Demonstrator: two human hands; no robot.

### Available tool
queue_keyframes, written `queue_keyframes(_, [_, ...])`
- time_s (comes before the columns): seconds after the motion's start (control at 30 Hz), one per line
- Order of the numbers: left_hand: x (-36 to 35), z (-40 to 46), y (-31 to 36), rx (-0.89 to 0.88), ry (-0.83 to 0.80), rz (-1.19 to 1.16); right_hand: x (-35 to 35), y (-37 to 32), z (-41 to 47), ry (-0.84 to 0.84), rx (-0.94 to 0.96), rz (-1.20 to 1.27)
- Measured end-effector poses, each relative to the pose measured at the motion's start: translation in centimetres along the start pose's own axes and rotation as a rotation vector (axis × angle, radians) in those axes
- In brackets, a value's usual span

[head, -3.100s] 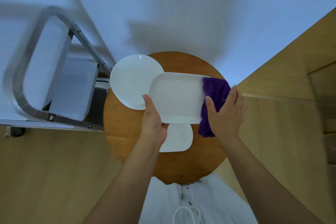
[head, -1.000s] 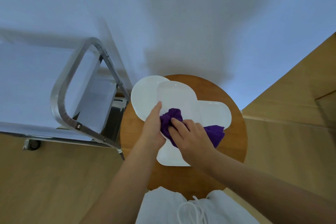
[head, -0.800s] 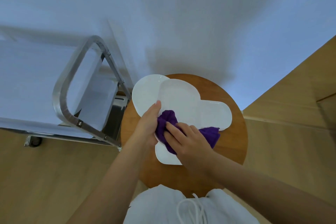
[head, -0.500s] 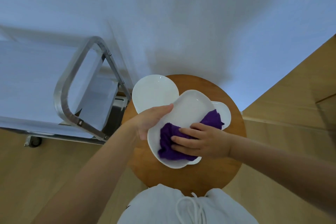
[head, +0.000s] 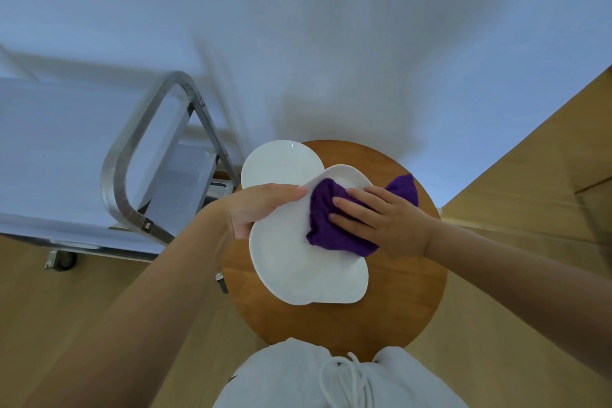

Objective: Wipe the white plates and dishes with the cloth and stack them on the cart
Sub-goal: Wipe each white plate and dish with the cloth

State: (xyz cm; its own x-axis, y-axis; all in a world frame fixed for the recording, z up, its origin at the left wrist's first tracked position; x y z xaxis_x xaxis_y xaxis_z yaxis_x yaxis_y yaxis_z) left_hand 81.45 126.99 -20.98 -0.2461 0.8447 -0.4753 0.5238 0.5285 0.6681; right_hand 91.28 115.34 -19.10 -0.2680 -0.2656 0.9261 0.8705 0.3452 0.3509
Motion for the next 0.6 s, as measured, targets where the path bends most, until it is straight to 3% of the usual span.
queue_keyframes(0.17, [2.5, -0.6, -0.2, -0.03, 0.188, -0.282, 1.5, 1.3, 0.3, 0.086, -0.317, 0.275])
queue_keyframes(0.27, [2.8, 0.0, 0.7, -0.152, 0.206, -0.478, 1.7, 1.8, 0.4, -0.001, -0.418, 0.533])
queue_keyframes(0.37, [4.0, 0.6, 2.1, -0.366, 0.3, -0.624, 0.6, 1.8, 0.1, -0.158, -0.603, 0.869])
queue_keyframes(0.43, [4.0, 0.5, 2.6, -0.5, 0.271, -0.676, 0.0, 1.7, -0.4, -0.267, -0.757, 1.119])
queue_keyframes(0.53, [3.3, 0.0, 2.8, -0.62, 0.217, -0.656, -0.2, 1.7, -1.0, -0.217, -0.968, 1.684])
queue_keyframes(0.6, [3.0, -0.1, 2.7, -0.639, 0.223, -0.638, -0.1, 1.5, -1.0, -0.172, -0.974, 1.914])
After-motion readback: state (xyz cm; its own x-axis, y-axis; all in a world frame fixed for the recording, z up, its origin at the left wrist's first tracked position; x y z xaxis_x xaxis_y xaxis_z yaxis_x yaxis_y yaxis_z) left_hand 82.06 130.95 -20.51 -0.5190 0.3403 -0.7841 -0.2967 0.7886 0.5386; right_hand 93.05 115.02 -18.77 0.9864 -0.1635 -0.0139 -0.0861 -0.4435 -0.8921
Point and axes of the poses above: each hand's wrist, its own z-axis towards the middle knuckle, its own x-axis out of the back of the hand, y = z × x, the point moved 7 cm from there along z, towards the middle knuckle, and after that the axes turned 6 degrees about -z, right-handed, at the moved point
